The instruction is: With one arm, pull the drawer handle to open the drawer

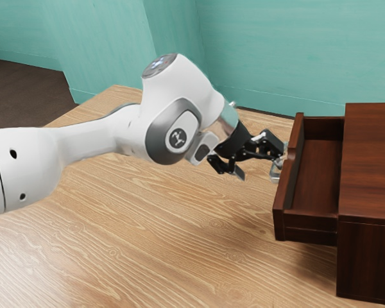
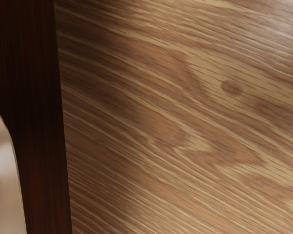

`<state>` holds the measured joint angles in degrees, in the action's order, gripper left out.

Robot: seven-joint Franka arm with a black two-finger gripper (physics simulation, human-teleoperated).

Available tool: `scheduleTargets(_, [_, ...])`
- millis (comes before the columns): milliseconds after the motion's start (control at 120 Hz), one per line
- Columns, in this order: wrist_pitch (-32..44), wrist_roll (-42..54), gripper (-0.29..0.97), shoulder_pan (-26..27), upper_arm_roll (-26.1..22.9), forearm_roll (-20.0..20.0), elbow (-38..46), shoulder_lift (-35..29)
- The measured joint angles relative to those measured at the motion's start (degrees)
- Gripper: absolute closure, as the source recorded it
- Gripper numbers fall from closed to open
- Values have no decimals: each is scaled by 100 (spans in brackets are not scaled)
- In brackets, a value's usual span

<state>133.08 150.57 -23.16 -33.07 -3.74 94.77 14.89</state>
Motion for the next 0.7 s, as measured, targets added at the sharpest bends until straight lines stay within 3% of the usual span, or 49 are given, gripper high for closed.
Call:
scheduleTargets(133, [-12, 3, 8, -649, -440, 11, 251, -284])
scheduleTargets(367, [-29, 7, -1, -1007, -518, 25, 622, -563])
scheduleTargets(533, [-48, 7, 0, -1255, -532, 34, 747, -686])
scheduleTargets(700, [-66, 12, 16, -1321, -560, 21, 750, -937])
